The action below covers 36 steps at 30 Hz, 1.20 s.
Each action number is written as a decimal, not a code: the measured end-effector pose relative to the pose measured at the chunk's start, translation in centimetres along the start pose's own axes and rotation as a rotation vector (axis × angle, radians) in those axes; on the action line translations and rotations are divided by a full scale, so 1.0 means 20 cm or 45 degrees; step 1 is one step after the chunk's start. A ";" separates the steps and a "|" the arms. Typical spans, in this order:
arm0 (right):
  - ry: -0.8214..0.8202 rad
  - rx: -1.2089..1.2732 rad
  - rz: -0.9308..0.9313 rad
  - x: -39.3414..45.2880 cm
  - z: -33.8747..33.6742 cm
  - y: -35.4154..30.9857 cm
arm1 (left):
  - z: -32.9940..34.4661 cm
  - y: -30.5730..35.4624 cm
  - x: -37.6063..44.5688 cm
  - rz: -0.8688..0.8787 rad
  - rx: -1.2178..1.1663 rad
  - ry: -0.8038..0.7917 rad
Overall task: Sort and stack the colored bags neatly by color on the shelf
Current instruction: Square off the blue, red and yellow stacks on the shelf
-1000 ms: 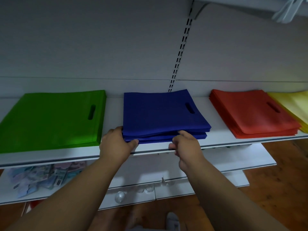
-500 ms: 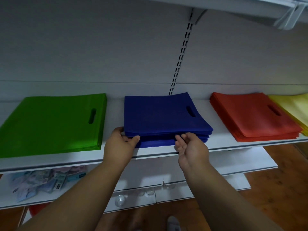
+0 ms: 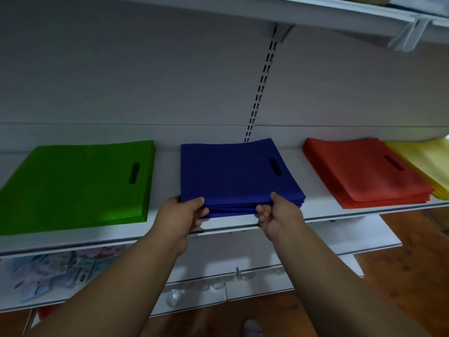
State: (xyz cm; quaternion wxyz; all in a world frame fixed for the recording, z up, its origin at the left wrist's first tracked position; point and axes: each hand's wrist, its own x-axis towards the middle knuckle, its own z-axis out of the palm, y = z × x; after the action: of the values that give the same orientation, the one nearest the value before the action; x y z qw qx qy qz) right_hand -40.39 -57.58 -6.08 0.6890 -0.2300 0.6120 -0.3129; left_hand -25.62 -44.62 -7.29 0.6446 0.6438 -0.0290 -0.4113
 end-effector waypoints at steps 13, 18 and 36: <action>-0.268 0.186 0.383 -0.05 -0.02 0.02 | 0.10 0.03 -0.02 -0.123 -0.333 0.109; -0.263 0.353 0.262 -0.02 0.03 0.02 | 0.10 0.03 -0.01 -0.066 -0.256 0.147; 0.185 -0.618 -0.426 0.15 -0.22 -0.15 | 0.01 -0.06 0.01 0.371 0.893 0.287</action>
State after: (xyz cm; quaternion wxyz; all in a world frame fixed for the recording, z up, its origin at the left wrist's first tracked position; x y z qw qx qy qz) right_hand -44.96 -61.51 -6.81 0.5072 -0.4625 0.6701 -0.2824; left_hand -26.25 -44.66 -8.43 0.4362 0.8553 -0.1879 -0.2072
